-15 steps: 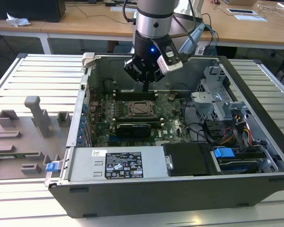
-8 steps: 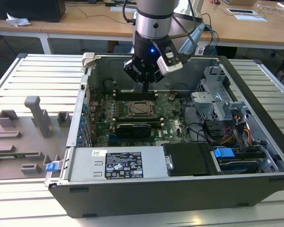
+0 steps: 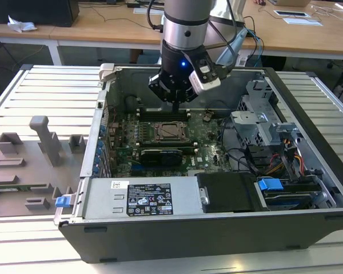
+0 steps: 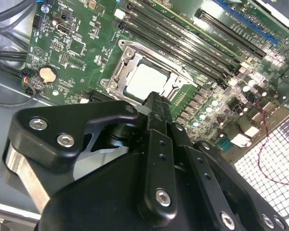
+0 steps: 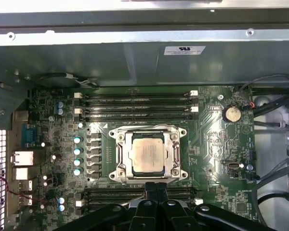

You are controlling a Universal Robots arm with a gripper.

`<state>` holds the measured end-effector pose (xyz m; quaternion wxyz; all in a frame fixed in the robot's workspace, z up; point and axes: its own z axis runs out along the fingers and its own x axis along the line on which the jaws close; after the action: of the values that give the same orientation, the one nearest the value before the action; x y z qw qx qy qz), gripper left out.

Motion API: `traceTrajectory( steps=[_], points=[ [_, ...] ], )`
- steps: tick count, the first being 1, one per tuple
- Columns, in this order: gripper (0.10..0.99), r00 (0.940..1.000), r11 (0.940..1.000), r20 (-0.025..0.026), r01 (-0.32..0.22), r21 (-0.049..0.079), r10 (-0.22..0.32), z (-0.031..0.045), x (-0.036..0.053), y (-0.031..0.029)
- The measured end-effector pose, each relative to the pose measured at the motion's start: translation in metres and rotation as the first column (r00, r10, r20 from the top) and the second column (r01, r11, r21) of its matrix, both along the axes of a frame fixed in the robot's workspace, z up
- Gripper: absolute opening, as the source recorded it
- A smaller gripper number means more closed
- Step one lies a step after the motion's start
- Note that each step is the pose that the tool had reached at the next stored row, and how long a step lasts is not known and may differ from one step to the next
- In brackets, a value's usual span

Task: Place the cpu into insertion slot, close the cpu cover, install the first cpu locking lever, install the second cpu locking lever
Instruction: 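Install the second cpu locking lever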

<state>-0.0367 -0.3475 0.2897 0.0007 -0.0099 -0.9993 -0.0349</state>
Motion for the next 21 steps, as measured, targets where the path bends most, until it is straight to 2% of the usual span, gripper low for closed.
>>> traceTrajectory(
  steps=[9, 21],
  points=[
    [0.106, 1.0, 1.0, 0.0, 0.0, 0.0, 0.0, -0.0005, -0.0006, -0.0057],
    [0.106, 1.0, 1.0, 0.0, 0.0, 0.0, 0.0, -0.0017, -0.0024, -0.0203]
  ],
)
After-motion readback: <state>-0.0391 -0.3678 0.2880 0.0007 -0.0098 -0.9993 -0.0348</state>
